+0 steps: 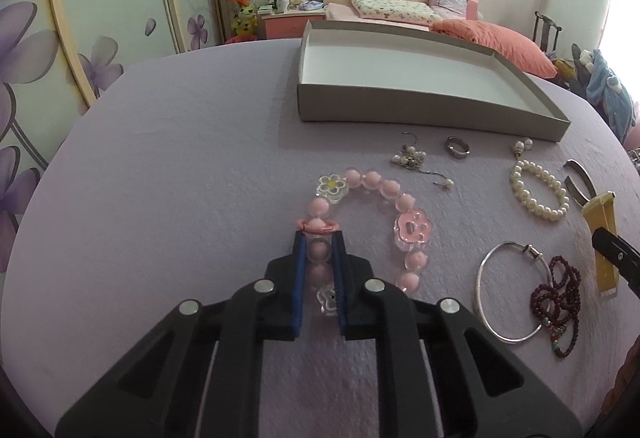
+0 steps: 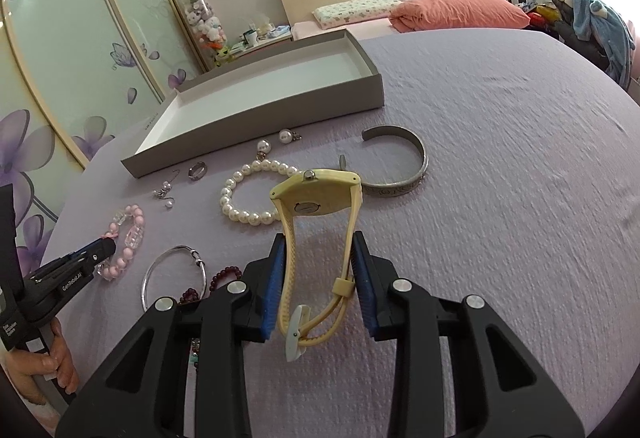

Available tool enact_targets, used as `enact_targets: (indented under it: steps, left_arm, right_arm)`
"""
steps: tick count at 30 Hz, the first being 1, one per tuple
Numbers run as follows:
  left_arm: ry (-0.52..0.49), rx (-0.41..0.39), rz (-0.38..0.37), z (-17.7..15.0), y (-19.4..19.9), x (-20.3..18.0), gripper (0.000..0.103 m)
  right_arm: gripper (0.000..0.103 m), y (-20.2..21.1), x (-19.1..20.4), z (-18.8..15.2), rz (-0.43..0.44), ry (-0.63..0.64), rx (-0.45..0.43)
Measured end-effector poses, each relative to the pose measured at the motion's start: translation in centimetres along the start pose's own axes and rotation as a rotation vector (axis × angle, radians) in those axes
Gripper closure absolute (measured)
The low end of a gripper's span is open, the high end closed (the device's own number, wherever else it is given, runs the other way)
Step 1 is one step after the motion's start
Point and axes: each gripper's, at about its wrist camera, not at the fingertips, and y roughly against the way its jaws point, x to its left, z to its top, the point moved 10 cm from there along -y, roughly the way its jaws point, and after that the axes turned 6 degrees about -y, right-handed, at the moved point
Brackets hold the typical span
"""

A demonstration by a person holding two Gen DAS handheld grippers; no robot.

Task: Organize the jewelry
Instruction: 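Carry the pink bracelet and yellow watch into the tray and release both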

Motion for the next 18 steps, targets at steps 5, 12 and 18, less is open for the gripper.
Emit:
enact_targets:
  steps: [5,12,18]
  left_arm:
    - [-0.019,-0.062,0.000,0.5,1.3,-0.4,0.090]
    - [-0.016,-0.156,-0.041,1.9,3.7,-1.2,0.090]
    - [-0.021,-0.243,-0.068,3.9,6.6,-1.9,0.090]
  right_arm:
    - [0.069,0.5,0.4,0.4,0.012,0.013,-0.020]
    - [0.069,1.4,1.4,0.9,0.032,0.044,-0.060]
    - [0.069,1.9,2.4,1.6,0.050,0.063,-0.087]
